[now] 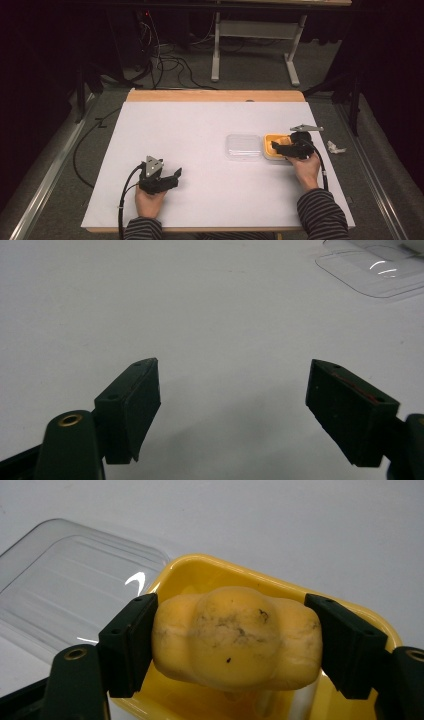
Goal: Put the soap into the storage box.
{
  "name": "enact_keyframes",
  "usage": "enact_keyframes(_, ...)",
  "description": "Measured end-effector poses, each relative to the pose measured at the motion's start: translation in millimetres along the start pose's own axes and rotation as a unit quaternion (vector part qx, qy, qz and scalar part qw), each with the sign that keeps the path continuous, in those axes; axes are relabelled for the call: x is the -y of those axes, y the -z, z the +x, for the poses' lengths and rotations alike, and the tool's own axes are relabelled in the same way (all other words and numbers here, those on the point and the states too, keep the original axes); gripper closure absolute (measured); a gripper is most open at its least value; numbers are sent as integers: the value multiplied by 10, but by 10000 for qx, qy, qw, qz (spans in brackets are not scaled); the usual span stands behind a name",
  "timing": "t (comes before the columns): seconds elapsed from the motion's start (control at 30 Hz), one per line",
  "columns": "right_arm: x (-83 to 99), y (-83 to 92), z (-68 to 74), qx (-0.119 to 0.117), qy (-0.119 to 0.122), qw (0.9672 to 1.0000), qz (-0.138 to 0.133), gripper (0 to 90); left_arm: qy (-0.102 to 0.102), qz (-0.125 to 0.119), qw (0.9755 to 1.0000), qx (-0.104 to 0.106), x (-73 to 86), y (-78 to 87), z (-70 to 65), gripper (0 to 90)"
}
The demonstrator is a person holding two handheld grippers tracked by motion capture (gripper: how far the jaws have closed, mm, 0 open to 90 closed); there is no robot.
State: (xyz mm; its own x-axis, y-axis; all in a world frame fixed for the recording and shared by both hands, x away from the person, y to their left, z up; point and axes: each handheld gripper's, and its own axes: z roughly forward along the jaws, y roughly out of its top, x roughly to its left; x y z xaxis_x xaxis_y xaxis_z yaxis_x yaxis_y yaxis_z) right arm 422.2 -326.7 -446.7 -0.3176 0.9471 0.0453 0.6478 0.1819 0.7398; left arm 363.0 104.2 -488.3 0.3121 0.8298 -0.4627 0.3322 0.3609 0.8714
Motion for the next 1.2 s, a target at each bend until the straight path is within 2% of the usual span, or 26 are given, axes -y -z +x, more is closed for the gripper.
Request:
enact_keyframes(0.27, 33, -16, 13, -52, 142, 9998, 115, 251, 10, -22, 10000, 7, 1, 0, -4, 225)
enact_keyframes(0.83, 84, 16, 3, -101, 203, 9993, 281, 252, -14, -31, 10000, 13, 4, 3, -6, 225)
enact_keyframes(1.2, 123, -18, -73, 14, 54, 9994, 327, 251, -7, -26, 10000, 12, 4, 1, -7, 226)
